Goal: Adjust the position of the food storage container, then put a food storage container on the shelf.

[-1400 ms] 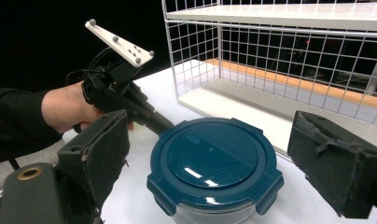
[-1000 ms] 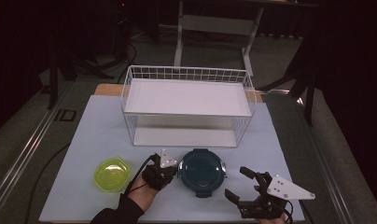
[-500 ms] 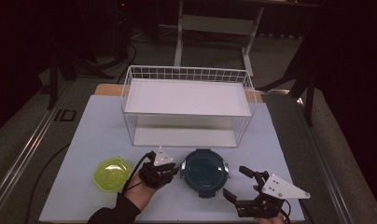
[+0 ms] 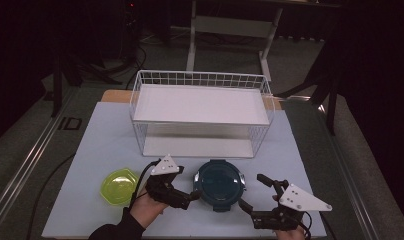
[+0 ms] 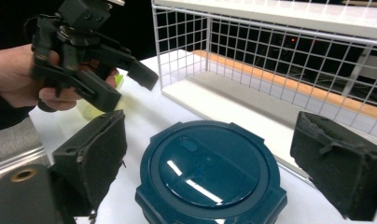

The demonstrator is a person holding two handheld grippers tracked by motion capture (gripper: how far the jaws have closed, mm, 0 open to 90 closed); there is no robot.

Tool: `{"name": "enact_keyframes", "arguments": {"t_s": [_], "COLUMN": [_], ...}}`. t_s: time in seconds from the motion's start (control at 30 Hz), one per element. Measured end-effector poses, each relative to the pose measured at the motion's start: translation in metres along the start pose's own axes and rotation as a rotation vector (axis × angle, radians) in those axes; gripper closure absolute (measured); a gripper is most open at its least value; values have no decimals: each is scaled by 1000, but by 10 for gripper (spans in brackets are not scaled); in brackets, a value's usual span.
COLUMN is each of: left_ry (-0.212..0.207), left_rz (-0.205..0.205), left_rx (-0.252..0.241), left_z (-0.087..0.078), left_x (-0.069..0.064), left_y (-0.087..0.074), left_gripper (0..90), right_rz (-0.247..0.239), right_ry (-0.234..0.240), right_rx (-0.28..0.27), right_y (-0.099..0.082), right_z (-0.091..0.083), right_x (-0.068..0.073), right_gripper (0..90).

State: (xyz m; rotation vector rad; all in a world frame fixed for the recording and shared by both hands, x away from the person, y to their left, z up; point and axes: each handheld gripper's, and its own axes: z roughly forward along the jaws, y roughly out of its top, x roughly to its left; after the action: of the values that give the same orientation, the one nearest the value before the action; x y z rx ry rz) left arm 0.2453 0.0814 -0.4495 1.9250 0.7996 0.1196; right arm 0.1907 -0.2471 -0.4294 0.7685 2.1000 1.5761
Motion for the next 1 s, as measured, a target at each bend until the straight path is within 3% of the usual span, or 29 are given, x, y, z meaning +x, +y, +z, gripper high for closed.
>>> {"name": "enact_keyframes", "arguments": {"t_s": [0.13, 0.17, 0.2, 0.33, 0.43, 0.57, 0.77, 0.87, 0.93, 1.0], "left_ry": [-11, -30, -36, -37, -53, -83, -86, -82, -83, -89], "left_rz": [-11, -19, -25, -15, -55, -113, -200, -219, -230, -265], "left_rx": [-16, -23, -29, -18, 8, -6, 81, 110, 127, 145], "left_z": [0, 1, 2, 7, 13, 17, 26, 30, 35, 39], "left_x": [-1, -2, -3, -4, 0, 5, 17, 22, 25, 28], "left_y": [7, 11, 14, 22, 24, 25, 25, 21, 17, 13], "left_gripper": [3, 3, 3, 4, 29, 38, 3, 3, 3, 6], "right_rz": [15, 24, 84, 108, 111, 108, 236, 309, 340, 370], "right_ry": [7, 0, -7, -37, -44, -47, -5, -27, -20, -5], "right_rx": [-23, -27, 2, 35, 43, 70, 158, 181, 196, 213], "right_y": [3, 5, 9, 14, 16, 18, 13, 7, 3, -1], "right_z": [-2, -3, -4, -3, -3, 1, 15, 22, 24, 26], "right_x": [-5, -7, -15, -28, -34, -44, -59, -65, -67, -69], "right_gripper": [141, 141, 141, 141, 140, 144, 121, 120, 129, 134]}}
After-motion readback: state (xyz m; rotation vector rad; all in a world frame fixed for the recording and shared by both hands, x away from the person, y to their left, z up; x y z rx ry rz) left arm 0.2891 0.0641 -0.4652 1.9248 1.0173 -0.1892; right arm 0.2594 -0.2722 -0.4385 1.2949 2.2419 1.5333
